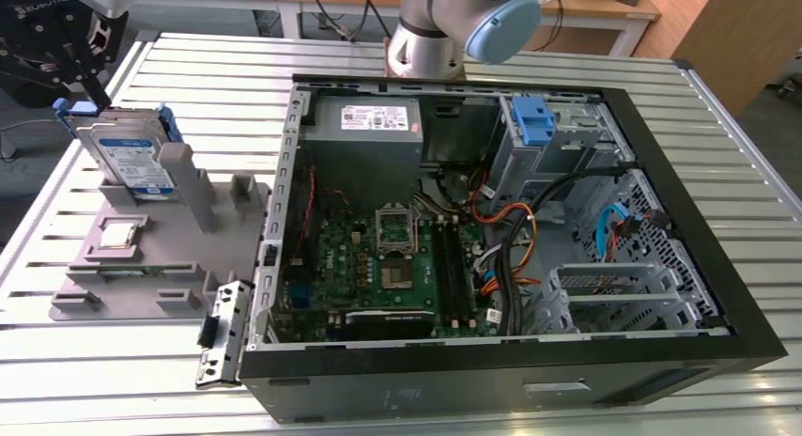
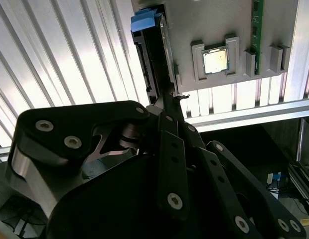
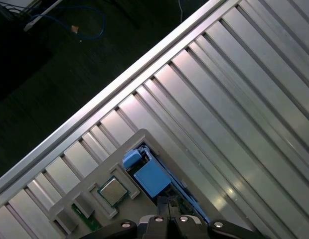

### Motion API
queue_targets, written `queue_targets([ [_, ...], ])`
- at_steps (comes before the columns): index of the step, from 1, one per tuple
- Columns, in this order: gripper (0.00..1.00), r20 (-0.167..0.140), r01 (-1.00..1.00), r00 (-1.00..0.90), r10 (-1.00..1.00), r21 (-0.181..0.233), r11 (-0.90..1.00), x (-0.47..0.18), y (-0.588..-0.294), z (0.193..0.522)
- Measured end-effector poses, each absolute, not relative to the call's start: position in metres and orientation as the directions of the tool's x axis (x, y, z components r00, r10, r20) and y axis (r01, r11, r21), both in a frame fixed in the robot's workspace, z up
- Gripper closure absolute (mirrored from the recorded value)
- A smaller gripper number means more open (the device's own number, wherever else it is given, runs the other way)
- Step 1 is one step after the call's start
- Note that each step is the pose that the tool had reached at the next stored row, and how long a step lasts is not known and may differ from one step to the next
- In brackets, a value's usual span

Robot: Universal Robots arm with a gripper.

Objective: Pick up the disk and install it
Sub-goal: 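Pick up the disk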

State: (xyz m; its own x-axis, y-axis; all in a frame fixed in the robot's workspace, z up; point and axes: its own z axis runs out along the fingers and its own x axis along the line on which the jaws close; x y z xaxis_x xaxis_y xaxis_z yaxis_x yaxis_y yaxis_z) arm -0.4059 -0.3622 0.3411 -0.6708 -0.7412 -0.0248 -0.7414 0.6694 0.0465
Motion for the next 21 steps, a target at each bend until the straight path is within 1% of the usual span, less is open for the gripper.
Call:
queue_targets([
  [13, 0.9, -0.025, -0.747, -0.665, -0.747, 0.046, 0.663, -0.4059, -0.3622, 0.3411],
  [21, 0.9, -0.025, -0.815, -0.579, -0.815, 0.047, 0.578, -0.4059, -0.3623, 0.3411],
])
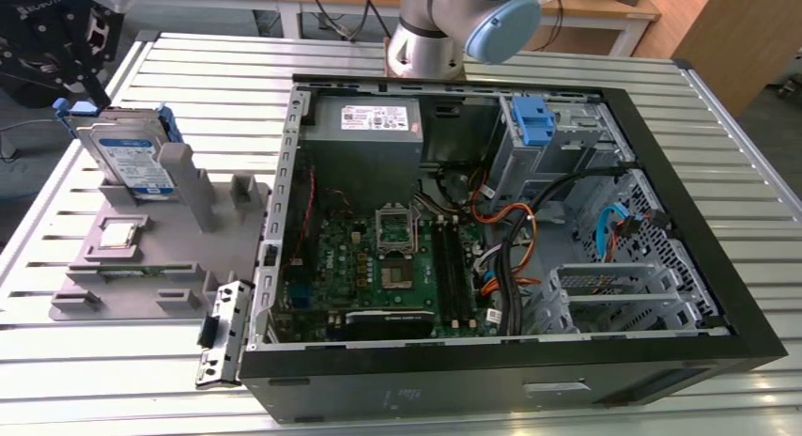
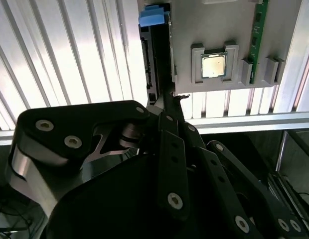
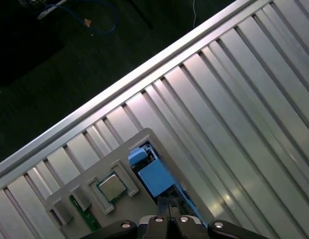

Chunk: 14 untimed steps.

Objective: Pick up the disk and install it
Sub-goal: 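Pick up the disk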

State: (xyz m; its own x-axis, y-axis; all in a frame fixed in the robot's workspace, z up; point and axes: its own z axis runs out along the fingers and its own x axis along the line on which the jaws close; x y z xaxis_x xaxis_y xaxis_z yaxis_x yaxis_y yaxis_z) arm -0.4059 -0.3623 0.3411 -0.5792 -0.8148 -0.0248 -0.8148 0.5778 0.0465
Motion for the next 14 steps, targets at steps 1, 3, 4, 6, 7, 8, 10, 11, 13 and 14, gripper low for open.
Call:
queue_targets([
  [1, 0.9, -0.025, -0.825, -0.565, -0.825, 0.047, 0.563, -0.4059, -0.3622, 0.3411],
  [3, 0.9, -0.025, -0.844, -0.535, -0.844, 0.047, 0.534, -0.4059, -0.3622, 0.3411],
  [4, 0.9, -0.025, -0.854, -0.52, -0.854, 0.047, 0.519, -0.4059, -0.3623, 0.3411],
  [6, 0.9, -0.025, -0.87, -0.492, -0.87, 0.047, 0.491, -0.4059, -0.3623, 0.3411],
  [7, 0.9, -0.025, -0.872, -0.488, -0.872, 0.046, 0.487, -0.4059, -0.3623, 0.3411],
  [8, 0.9, -0.025, -0.872, -0.488, -0.872, 0.047, 0.487, -0.4059, -0.3623, 0.3411],
  [10, 0.9, -0.025, -0.872, -0.488, -0.872, 0.047, 0.487, -0.4059, -0.3622, 0.341],
  [11, 0.9, -0.025, -0.872, -0.488, -0.872, 0.047, 0.487, -0.4059, -0.3622, 0.3411],
  [13, 0.9, -0.025, -0.872, -0.488, -0.872, 0.047, 0.487, -0.4059, -0.3622, 0.341],
  [14, 0.9, -0.025, -0.872, -0.488, -0.872, 0.047, 0.487, -0.4059, -0.3622, 0.341],
])
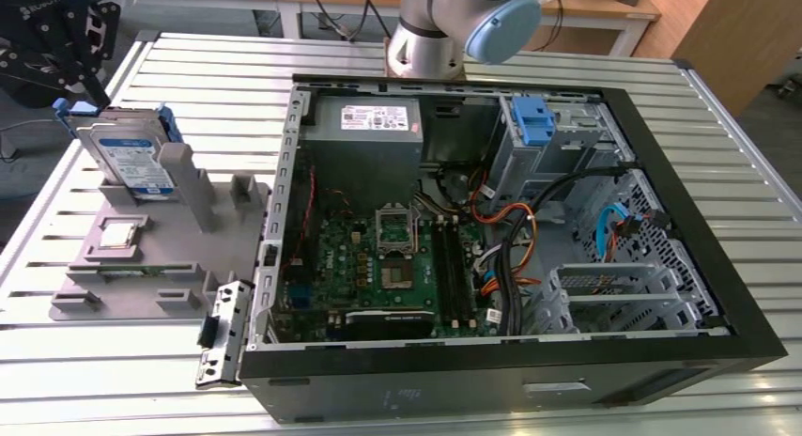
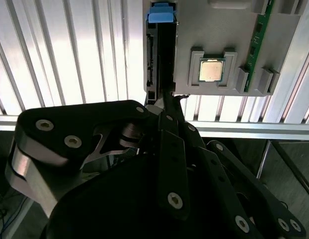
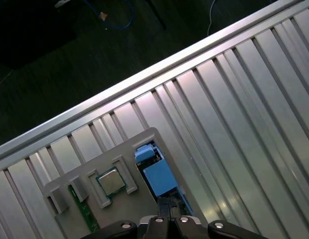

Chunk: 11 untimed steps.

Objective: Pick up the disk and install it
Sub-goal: 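Pick up the disk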

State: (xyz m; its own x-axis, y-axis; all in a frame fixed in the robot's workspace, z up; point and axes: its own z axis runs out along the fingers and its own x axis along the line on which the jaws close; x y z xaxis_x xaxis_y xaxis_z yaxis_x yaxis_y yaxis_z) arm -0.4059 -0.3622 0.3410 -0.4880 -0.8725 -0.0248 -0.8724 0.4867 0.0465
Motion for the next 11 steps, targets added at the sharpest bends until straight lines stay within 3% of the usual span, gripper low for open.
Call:
queue_targets([
  [11, 0.9, -0.025, -0.885, -0.465, -0.885, 0.046, 0.463, -0.406, -0.3623, 0.341],
])
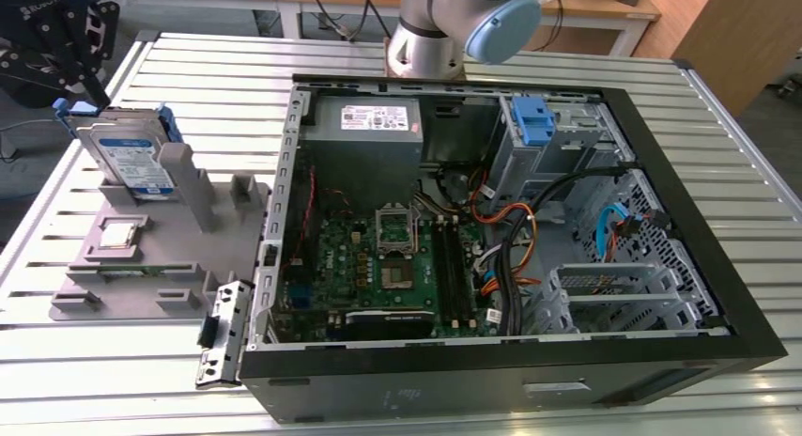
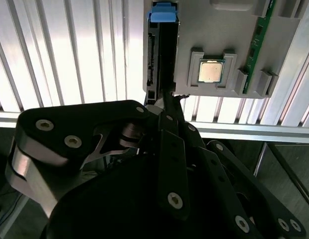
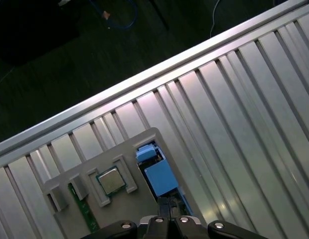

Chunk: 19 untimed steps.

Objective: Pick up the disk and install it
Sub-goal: 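Pick up the disk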

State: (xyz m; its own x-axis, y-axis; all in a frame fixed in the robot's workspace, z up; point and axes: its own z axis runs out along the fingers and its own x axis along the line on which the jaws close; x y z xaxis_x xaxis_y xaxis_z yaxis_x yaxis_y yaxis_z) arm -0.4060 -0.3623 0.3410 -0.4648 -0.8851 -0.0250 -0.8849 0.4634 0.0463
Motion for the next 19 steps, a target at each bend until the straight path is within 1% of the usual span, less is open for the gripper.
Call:
queue_targets([
  [19, 0.9, -0.025, -0.89, -0.455, -0.89, 0.047, 0.454, -0.4059, -0.3622, 0.3422],
])
